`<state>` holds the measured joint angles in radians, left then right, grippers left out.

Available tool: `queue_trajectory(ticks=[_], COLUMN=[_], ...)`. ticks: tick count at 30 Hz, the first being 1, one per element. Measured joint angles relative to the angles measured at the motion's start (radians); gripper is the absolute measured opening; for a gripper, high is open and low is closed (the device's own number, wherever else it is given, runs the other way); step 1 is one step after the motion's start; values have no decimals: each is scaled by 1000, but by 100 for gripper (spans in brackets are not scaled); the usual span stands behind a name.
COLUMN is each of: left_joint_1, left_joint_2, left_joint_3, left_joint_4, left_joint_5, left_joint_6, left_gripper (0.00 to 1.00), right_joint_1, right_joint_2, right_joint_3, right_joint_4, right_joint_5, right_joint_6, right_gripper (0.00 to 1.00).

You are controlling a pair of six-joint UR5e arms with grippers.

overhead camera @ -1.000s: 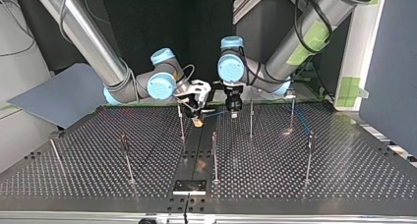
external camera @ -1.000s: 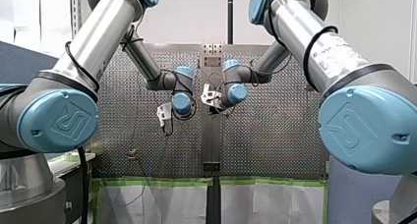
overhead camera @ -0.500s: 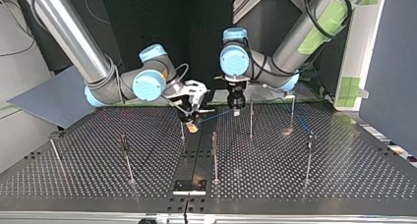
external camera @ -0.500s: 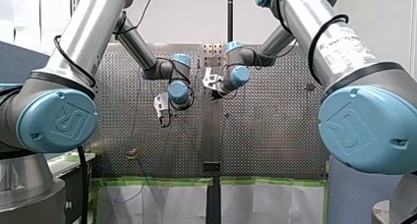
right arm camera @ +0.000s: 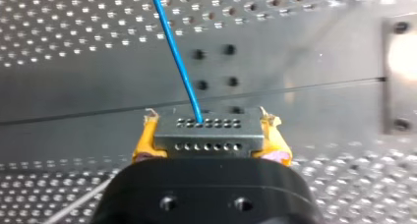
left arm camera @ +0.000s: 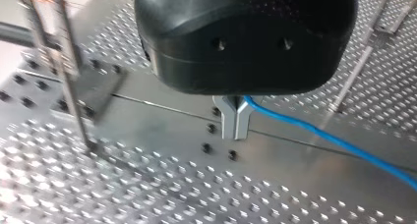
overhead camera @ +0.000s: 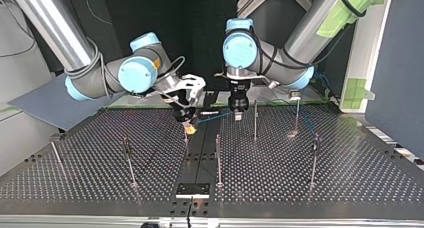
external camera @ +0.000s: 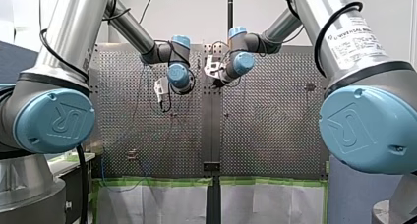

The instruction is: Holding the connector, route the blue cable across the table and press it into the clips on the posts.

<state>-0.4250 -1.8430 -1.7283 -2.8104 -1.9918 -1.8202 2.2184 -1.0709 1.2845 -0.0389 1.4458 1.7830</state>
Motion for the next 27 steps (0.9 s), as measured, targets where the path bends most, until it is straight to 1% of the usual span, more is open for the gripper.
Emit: queue_trajectory(ticks=[4, 7, 11, 15, 20, 23, 25, 27], left_joint_1=[-5, -10, -12, -15, -21, -19, -15, -11], left_joint_2=[44, 72, 108, 143, 188, 214, 224, 221], left_joint_3=[0, 0, 0, 0, 0, 1, 4, 9], left_joint_4=[-18, -19, -19, -20, -16, 0, 15, 27], left_joint_5=[0, 1, 8, 32, 58, 79, 95, 108], left_joint_6=[6, 11, 17, 20, 19, 11, 4, -2], left_gripper=[0, 0, 0, 0, 0, 0, 0, 0], right_joint_1=[-1, -2, -2, -3, -4, -4, -4, -4], right_joint_2=[-36, -64, -104, -139, -185, -212, -228, -239], right_joint_3=[2, 2, 3, 3, 17, 30, 34, 36], right_joint_4=[1, 7, 27, 39, 43, 41, 40, 38], right_joint_5=[2, 3, 16, 33, 39, 40, 40, 40], right_joint_6=[-1, -5, -21, -33, -42, -48, -50, -52], right_gripper=[0, 0, 0, 0, 0, 0, 0, 0])
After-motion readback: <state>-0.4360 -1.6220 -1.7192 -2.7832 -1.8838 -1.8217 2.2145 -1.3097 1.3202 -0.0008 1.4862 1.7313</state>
